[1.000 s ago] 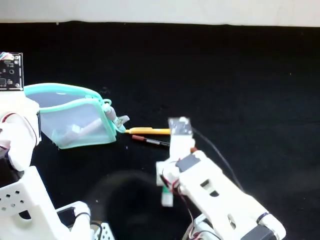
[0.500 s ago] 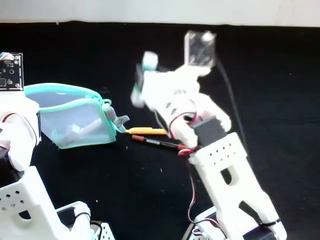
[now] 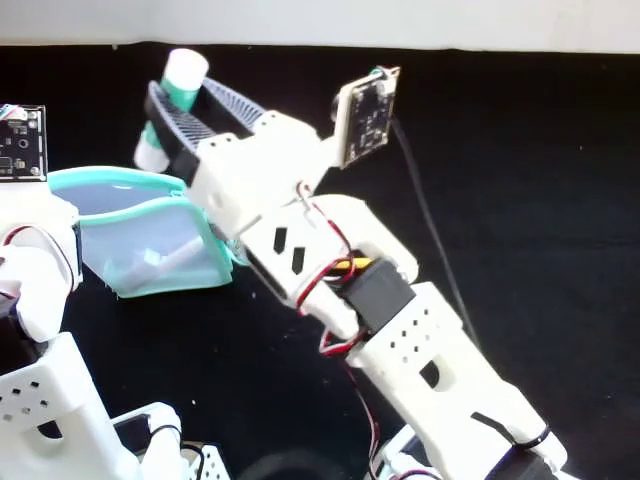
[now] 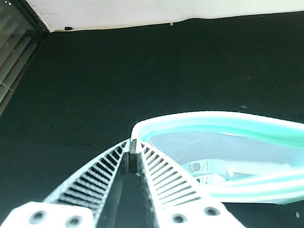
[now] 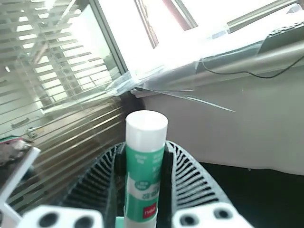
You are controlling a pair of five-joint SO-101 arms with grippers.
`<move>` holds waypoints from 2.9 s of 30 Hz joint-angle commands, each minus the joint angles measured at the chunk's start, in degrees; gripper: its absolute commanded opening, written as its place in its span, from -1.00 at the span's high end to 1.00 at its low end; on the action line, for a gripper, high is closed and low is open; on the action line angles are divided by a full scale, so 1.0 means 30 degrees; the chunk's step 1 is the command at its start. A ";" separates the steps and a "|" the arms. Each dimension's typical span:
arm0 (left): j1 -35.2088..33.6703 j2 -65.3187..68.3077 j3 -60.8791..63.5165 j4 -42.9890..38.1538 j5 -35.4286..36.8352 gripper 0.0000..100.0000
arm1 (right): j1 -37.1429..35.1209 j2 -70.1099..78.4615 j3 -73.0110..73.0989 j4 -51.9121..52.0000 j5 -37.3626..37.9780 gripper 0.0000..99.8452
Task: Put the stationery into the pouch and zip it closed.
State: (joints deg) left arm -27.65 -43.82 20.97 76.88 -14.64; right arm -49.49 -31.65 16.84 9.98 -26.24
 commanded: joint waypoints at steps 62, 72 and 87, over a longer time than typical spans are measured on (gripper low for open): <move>0.0044 0.0220 0.1949 -0.0059 0.0000 0.99 | 0.5377 0.1949 1.0066 -0.9919 -0.2667 -0.25; 0.0044 0.0220 0.1978 -0.0059 0.0000 0.99 | 0.9187 0.1451 1.7128 -0.9919 -0.6945 -0.25; 0.0044 0.0220 0.2095 -0.0440 0.0000 0.99 | 1.0271 0.0659 1.0593 0.6374 0.8586 -0.25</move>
State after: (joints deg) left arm -27.91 -43.91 23.43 75.21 -14.99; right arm -19.52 -27.34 58.77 13.76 -9.89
